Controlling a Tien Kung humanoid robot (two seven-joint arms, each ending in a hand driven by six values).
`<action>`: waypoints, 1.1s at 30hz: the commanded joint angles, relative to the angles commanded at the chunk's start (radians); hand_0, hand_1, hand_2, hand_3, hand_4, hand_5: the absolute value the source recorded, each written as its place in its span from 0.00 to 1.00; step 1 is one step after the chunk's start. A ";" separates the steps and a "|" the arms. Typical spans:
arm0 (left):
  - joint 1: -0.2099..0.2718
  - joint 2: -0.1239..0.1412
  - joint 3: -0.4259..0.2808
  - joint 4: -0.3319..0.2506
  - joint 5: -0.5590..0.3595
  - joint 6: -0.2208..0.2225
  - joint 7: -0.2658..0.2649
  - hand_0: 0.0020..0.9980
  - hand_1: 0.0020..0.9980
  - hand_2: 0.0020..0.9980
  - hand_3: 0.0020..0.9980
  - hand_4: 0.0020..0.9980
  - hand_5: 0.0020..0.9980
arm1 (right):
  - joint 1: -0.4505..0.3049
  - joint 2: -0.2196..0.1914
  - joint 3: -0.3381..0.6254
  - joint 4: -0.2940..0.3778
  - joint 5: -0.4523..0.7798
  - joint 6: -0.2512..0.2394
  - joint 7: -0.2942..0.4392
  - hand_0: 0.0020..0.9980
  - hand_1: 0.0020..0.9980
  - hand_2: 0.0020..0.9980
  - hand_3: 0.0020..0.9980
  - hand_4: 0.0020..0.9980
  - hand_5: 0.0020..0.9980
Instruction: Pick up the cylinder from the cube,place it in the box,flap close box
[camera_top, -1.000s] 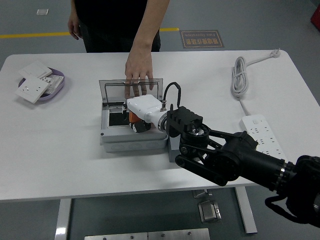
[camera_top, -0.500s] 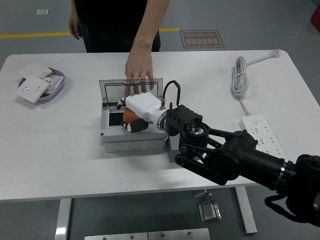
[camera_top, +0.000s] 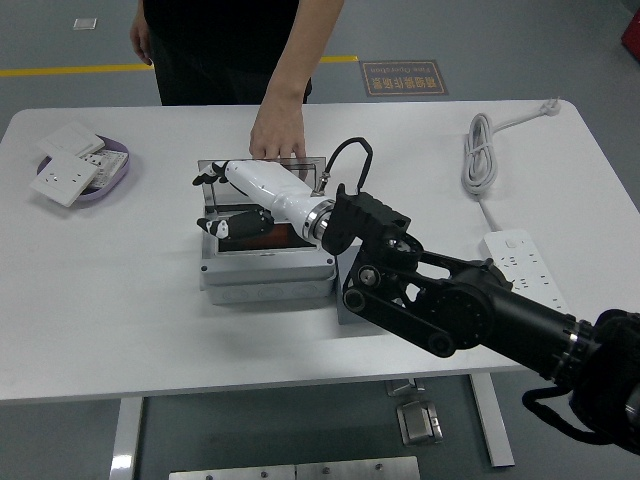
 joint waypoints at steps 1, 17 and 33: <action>0.000 0.000 0.000 0.000 0.001 0.000 0.000 0.59 0.63 0.57 0.60 0.67 0.27 | 0.011 -0.002 0.012 -0.003 0.009 0.002 0.002 0.88 0.77 0.77 0.77 0.70 0.37; -0.006 0.001 0.008 0.000 -0.002 -0.003 -0.004 0.59 0.62 0.57 0.60 0.66 0.26 | 0.069 -0.081 0.020 -0.197 0.132 0.015 0.035 0.86 0.75 0.75 0.75 0.68 0.37; -0.007 -0.004 0.000 0.000 -0.006 -0.002 -0.007 0.59 0.62 0.57 0.60 0.66 0.26 | -0.008 -0.217 -0.031 -0.021 0.121 0.012 0.021 0.84 0.74 0.74 0.74 0.68 0.37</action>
